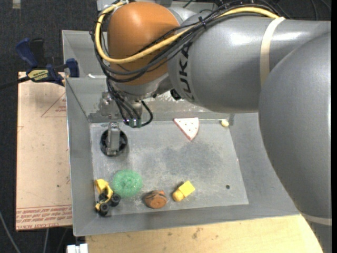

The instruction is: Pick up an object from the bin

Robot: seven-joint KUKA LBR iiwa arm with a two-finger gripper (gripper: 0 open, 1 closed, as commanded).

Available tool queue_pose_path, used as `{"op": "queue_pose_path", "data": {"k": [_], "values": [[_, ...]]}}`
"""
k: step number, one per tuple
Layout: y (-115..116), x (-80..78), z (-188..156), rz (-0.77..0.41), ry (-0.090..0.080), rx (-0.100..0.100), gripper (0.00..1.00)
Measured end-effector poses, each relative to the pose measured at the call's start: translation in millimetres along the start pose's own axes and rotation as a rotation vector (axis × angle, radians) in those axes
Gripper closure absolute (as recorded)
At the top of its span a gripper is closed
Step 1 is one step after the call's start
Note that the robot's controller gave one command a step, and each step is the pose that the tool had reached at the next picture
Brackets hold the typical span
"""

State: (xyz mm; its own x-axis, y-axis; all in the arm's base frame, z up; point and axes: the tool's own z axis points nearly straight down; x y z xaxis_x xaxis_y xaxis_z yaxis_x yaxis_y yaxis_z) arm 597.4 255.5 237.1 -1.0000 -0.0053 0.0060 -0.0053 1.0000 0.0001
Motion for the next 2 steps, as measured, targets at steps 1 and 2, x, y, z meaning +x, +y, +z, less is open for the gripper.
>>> {"op": "queue_pose_path", "data": {"k": [1,2], "values": [[-2,-1.5,-6,0.005,-0.007,-0.002,0.00],[-26,-10.3,69,-0.033,-0.011,-0.002,0.00]]}}
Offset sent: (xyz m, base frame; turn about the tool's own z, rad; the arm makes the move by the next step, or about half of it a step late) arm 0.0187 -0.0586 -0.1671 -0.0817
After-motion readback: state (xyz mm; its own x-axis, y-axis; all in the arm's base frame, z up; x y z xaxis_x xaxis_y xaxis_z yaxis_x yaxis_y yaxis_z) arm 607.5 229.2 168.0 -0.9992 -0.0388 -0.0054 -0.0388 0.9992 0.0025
